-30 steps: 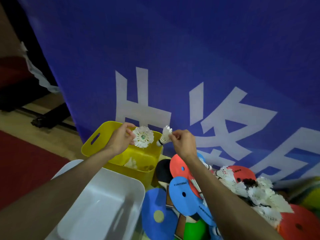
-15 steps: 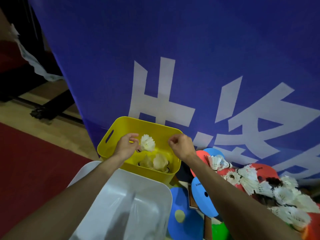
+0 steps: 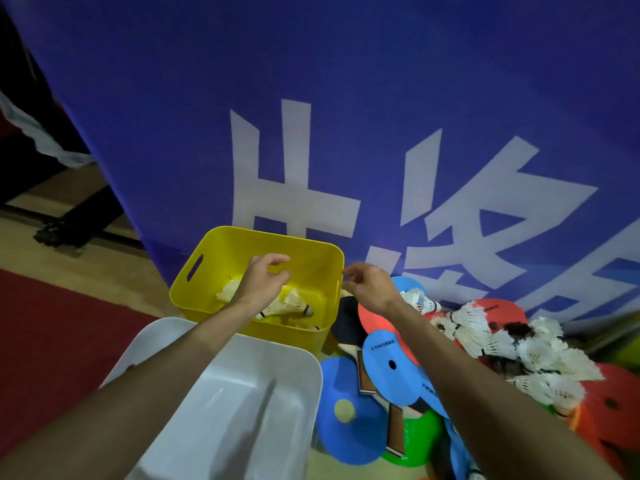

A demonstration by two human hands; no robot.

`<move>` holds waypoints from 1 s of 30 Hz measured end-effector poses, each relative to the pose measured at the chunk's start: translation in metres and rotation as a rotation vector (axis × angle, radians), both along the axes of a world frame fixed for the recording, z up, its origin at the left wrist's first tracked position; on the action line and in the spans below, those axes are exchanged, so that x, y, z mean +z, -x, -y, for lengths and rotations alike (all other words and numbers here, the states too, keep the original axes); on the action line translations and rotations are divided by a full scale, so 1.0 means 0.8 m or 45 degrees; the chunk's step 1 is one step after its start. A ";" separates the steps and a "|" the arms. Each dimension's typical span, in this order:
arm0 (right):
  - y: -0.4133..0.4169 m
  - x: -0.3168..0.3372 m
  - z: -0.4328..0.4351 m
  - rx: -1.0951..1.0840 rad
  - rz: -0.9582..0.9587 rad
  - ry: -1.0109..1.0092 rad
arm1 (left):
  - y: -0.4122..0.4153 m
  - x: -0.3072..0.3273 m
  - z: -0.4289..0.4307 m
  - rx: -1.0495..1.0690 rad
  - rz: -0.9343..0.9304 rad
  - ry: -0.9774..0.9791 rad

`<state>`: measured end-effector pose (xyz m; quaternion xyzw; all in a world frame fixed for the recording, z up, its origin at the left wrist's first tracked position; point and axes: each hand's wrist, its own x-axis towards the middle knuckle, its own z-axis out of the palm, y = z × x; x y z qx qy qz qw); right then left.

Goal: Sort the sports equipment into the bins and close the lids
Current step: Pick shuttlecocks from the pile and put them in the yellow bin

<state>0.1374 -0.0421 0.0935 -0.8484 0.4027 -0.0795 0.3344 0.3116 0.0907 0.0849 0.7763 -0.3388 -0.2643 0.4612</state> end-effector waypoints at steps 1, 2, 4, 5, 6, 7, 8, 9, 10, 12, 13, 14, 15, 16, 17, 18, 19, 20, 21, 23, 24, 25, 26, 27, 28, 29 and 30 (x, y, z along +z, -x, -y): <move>0.011 0.002 0.004 -0.024 -0.001 0.003 | 0.009 0.006 0.006 -0.037 0.041 -0.004; 0.026 0.004 0.009 -0.045 -0.006 0.013 | 0.019 0.009 0.013 -0.078 0.079 -0.008; 0.055 0.006 0.018 -0.084 -0.011 0.044 | 0.039 0.018 0.027 -0.134 0.134 -0.031; 0.073 0.007 0.022 -0.108 -0.016 0.051 | 0.054 0.022 0.034 -0.160 0.155 -0.042; 0.091 0.008 0.026 -0.128 -0.022 0.055 | 0.069 0.025 0.041 -0.190 0.170 -0.050; 0.109 0.008 0.030 -0.146 -0.031 0.055 | 0.085 0.028 0.046 -0.220 0.171 -0.053; 0.126 0.008 0.033 -0.163 -0.039 0.050 | 0.102 0.028 0.052 -0.251 0.161 -0.058; 0.143 0.008 0.037 -0.179 -0.046 0.040 | 0.119 0.026 0.057 -0.290 0.157 -0.070; 0.160 0.006 0.041 -0.192 -0.050 0.030 | 0.136 0.022 0.062 -0.336 0.163 -0.086; 0.195 0.002 0.047 -0.210 -0.058 0.012 | 0.171 0.016 0.070 -0.428 0.189 -0.100; 0.212 0.000 0.049 -0.221 -0.066 0.010 | 0.187 0.012 0.075 -0.464 0.200 -0.105; 0.229 -0.003 0.051 -0.235 -0.069 0.019 | 0.203 0.006 0.080 -0.488 0.207 -0.118; 0.246 -0.006 0.053 -0.254 -0.065 0.041 | 0.220 0.002 0.084 -0.511 0.214 -0.131; 0.262 -0.008 0.054 -0.278 -0.051 0.062 | 0.236 -0.003 0.088 -0.538 0.217 -0.144; 0.278 -0.010 0.054 -0.301 -0.035 0.073 | 0.252 -0.008 0.091 -0.571 0.213 -0.158; 0.292 -0.013 0.054 -0.320 -0.027 0.068 | 0.266 -0.013 0.093 -0.602 0.197 -0.171; 0.306 -0.016 0.055 -0.334 -0.026 0.050 | 0.279 -0.019 0.094 -0.633 0.184 -0.188; 0.319 -0.021 0.055 -0.346 -0.029 0.026 | 0.291 -0.025 0.096 -0.658 0.174 -0.207; 0.331 -0.027 0.055 -0.357 -0.034 0.001 | 0.302 -0.031 0.096 -0.681 0.174 -0.227; 0.353 -0.039 0.054 -0.371 -0.057 -0.039 | 0.325 -0.043 0.098 -0.723 0.171 -0.256; 0.363 -0.045 0.052 -0.370 -0.071 -0.053 | 0.337 -0.051 0.100 -0.744 0.175 -0.269; 0.372 -0.050 0.050 -0.361 -0.085 -0.066 | 0.348 -0.057 0.100 -0.766 0.184 -0.285; 0.380 -0.057 0.047 -0.349 -0.101 -0.083 | 0.359 -0.064 0.101 -0.788 0.194 -0.315; 0.388 -0.064 0.044 -0.331 -0.119 -0.101 | 0.369 -0.070 0.101 -0.811 0.205 -0.341; 0.396 -0.072 0.040 -0.315 -0.142 -0.129 | 0.378 -0.078 0.100 -0.826 0.205 -0.370; 0.402 -0.082 0.036 -0.303 -0.161 -0.165 | 0.387 -0.085 0.100 -0.829 0.196 -0.400; 0.408 -0.093 0.032 -0.294 -0.169 -0.207 | 0.394 -0.092 0.098 -0.827 0.187 -0.428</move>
